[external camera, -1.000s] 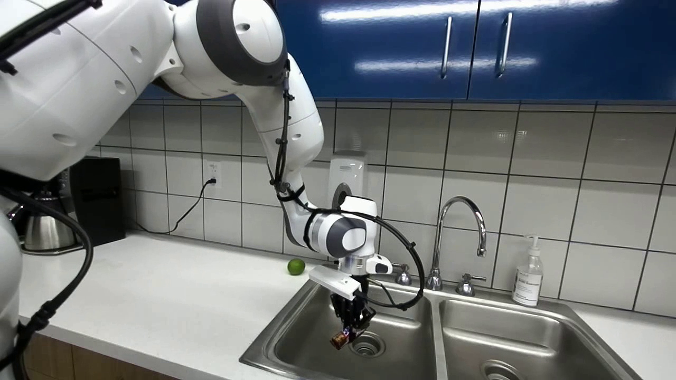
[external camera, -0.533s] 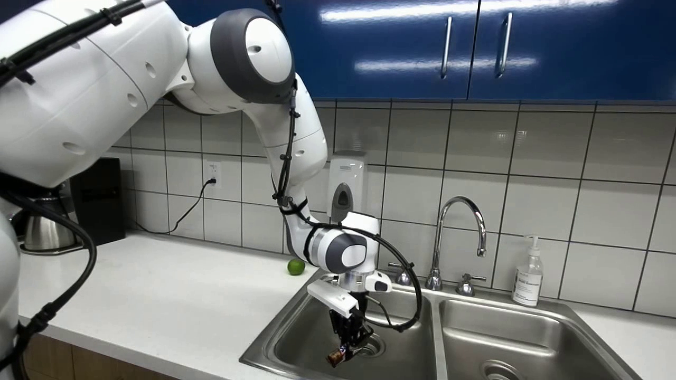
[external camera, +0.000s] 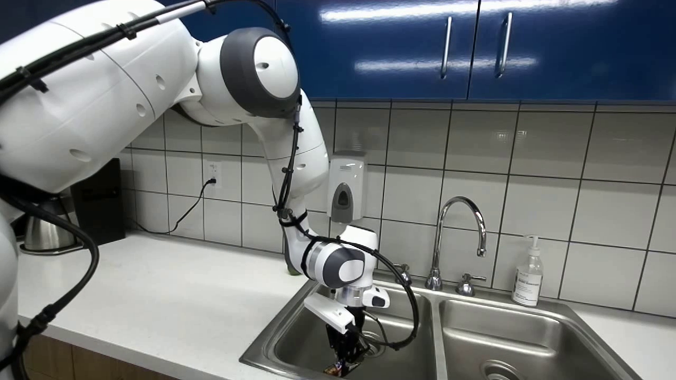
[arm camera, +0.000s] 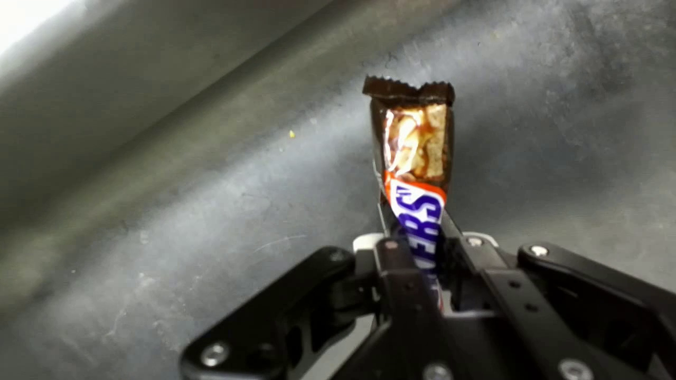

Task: Put the brown packet in the sink on the left.

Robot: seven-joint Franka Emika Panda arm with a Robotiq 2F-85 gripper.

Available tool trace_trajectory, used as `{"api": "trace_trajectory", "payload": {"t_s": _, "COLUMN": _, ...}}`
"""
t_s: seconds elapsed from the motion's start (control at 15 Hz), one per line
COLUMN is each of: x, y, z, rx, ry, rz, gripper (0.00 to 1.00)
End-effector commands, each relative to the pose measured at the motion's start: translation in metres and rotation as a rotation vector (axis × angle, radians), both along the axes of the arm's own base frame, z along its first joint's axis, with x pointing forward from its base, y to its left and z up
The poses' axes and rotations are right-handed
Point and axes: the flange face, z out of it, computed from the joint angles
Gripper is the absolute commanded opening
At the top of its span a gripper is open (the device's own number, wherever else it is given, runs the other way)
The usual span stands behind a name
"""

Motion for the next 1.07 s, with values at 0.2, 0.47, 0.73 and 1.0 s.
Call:
{"api": "trace_trajectory", "payload": {"t_s": 0.2, "x": 0.0012, "y": 0.0010, "z": -0.0068, "rx": 0.008, "ry": -0.017, "rz": -0.029, "gripper": 0.04}}
{"api": "trace_trajectory", "payload": {"t_s": 0.47, "x": 0.0010, "y": 0.0014, "z": -0.0091, "rx": 0.005, "ry": -0.019, "rz": -0.030, "gripper": 0.04}}
{"api": "trace_trajectory", "payload": {"t_s": 0.73, "x": 0.0019, "y": 0.0022, "z": -0.0096, "rx": 0.002, "ry": -0.018, "rz": -0.041, "gripper": 0.50}}
{"api": "trace_trajectory", "payload": {"t_s": 1.0, "x": 0.0060, "y": 0.0028, "z": -0.0033, "rx": 0.004, "ry": -0.026, "rz": -0.052, "gripper": 0.80}}
